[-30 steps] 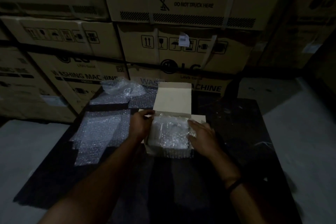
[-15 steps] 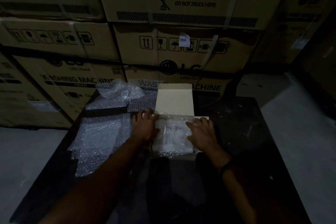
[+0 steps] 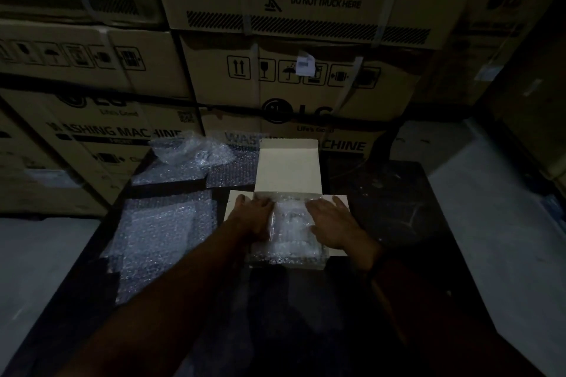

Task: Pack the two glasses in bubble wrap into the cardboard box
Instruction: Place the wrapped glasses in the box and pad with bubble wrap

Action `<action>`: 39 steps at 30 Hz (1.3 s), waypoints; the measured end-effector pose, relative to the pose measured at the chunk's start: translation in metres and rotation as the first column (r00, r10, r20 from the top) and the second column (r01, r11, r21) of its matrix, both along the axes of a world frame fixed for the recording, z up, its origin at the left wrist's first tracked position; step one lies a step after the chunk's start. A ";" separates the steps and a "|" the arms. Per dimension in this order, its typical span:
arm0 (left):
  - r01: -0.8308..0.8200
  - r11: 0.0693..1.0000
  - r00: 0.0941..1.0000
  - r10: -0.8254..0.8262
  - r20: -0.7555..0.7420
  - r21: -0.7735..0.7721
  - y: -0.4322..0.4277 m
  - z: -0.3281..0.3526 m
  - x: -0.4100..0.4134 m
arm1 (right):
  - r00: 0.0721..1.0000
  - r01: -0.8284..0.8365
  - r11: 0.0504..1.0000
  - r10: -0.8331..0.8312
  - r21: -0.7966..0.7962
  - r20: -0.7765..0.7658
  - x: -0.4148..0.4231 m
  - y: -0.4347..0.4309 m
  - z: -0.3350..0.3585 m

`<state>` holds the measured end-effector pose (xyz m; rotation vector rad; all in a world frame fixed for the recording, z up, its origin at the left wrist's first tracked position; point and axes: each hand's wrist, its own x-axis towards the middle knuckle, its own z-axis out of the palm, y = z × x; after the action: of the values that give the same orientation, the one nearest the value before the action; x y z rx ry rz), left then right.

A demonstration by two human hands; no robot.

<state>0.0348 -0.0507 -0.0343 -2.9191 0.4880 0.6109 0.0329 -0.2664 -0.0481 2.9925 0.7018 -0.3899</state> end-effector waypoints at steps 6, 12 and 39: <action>0.039 0.999 0.999 -0.039 0.013 0.037 -0.004 -0.004 0.002 | 0.998 -0.057 0.998 0.058 -0.036 0.026 0.004 0.003 -0.009; 0.040 0.998 0.999 -0.041 0.005 0.048 -0.009 0.000 0.006 | 0.998 -0.054 0.998 0.054 0.009 0.027 0.006 0.010 -0.012; 0.015 0.992 0.994 -0.002 0.108 -0.125 0.017 0.012 0.013 | 1.000 0.016 0.975 -0.011 0.221 -0.025 0.036 0.005 -0.002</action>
<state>0.0480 -0.0340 -0.0223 -3.0461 0.5443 0.4329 0.0687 -0.2616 -0.0499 3.2069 0.7759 -0.3709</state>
